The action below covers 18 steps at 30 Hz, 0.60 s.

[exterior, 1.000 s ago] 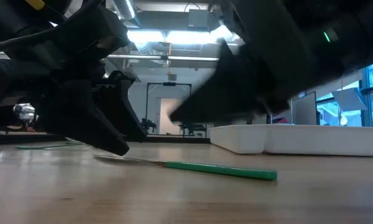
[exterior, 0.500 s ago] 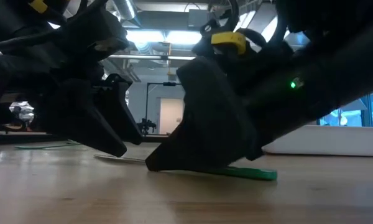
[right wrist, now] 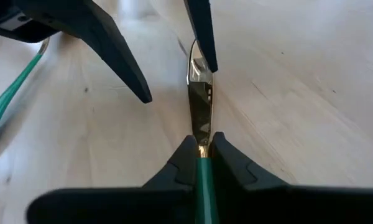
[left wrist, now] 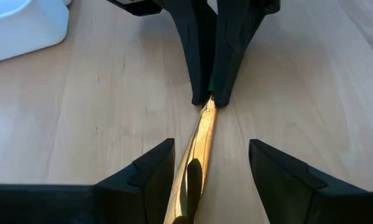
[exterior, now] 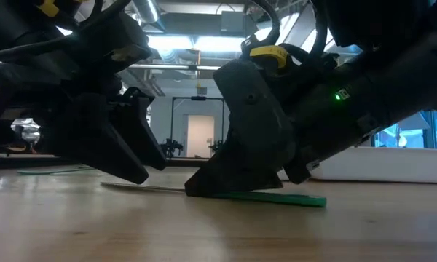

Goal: Sort silverware
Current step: Put the green knife into the silverware tray

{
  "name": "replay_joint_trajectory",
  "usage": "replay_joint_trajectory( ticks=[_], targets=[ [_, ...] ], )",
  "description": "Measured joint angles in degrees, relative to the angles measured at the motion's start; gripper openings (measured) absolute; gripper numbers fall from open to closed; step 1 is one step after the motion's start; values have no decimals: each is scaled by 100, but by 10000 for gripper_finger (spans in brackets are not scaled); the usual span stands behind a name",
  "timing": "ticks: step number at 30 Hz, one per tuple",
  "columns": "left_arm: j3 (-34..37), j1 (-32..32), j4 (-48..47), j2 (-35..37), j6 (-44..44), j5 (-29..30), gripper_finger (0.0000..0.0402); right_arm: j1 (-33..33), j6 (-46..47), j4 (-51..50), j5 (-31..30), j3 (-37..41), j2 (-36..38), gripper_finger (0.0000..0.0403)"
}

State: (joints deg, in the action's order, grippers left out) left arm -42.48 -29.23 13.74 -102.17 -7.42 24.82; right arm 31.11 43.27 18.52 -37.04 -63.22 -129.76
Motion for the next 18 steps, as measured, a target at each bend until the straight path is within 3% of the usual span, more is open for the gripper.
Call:
replay_joint_trajectory(
  ticks=[18],
  targets=[
    [-22, 221, 24, -387, 133, -188, 196, 35, -951, 116, -28, 110, 376, 20]
  ],
)
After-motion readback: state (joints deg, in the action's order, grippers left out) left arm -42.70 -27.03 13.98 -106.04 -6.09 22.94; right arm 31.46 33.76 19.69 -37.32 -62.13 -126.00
